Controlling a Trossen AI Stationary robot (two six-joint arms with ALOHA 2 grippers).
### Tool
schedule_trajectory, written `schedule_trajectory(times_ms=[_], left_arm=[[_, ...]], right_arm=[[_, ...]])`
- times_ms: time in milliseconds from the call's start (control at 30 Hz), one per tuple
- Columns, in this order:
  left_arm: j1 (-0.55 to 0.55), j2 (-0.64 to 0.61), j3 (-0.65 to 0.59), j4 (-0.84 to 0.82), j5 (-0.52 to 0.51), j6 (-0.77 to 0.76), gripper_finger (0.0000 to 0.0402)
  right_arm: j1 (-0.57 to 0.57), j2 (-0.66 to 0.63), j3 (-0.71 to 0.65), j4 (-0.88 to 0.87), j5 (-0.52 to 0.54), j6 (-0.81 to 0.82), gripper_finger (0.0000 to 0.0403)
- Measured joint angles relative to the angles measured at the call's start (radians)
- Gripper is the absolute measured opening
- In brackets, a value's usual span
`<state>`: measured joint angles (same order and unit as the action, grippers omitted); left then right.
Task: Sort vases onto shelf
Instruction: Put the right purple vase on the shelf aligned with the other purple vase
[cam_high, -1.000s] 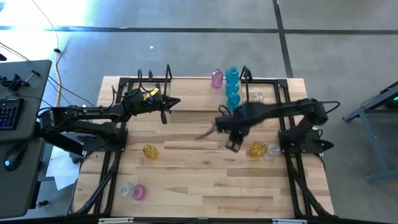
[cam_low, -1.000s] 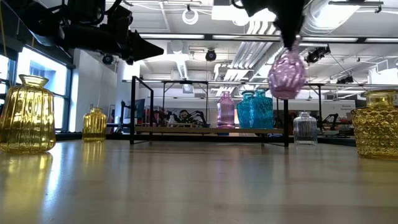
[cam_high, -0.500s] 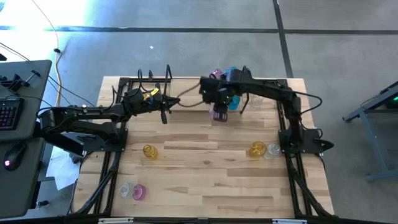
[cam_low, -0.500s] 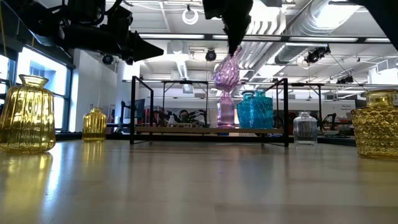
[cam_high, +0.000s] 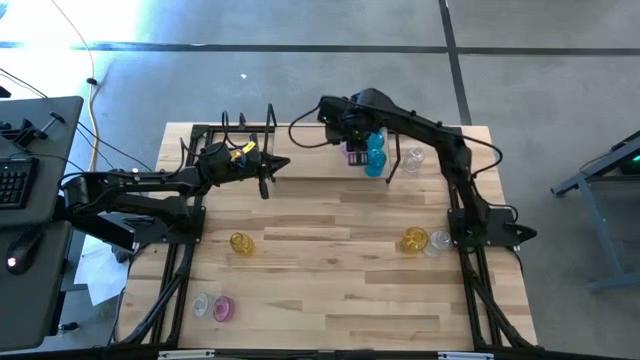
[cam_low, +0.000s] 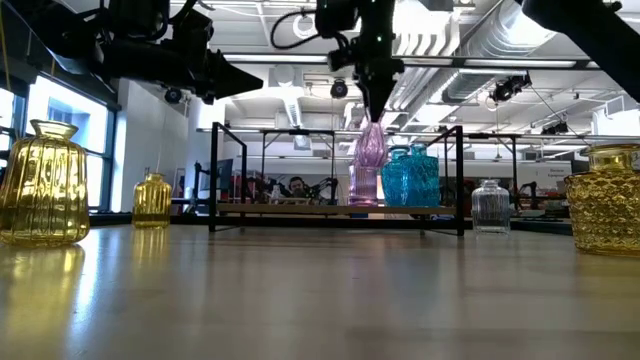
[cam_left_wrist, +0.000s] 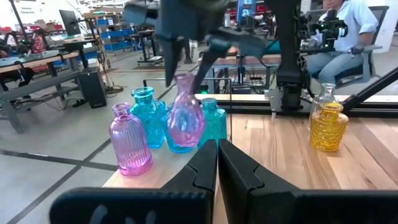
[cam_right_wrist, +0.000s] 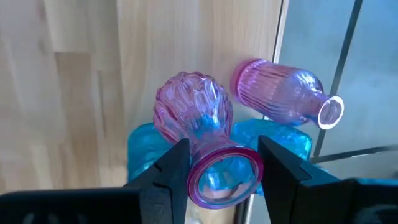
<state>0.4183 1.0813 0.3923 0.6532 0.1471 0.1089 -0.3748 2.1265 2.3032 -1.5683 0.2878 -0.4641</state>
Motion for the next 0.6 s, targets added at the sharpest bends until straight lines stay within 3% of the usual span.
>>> schedule_trajectory(times_ms=[600], left_arm=[[0.000,0.000,0.000,0.001,0.000,0.000,0.0005]], right_arm=[[-0.052,0.112,-0.002,0.082,0.058,-0.106,0.0125]])
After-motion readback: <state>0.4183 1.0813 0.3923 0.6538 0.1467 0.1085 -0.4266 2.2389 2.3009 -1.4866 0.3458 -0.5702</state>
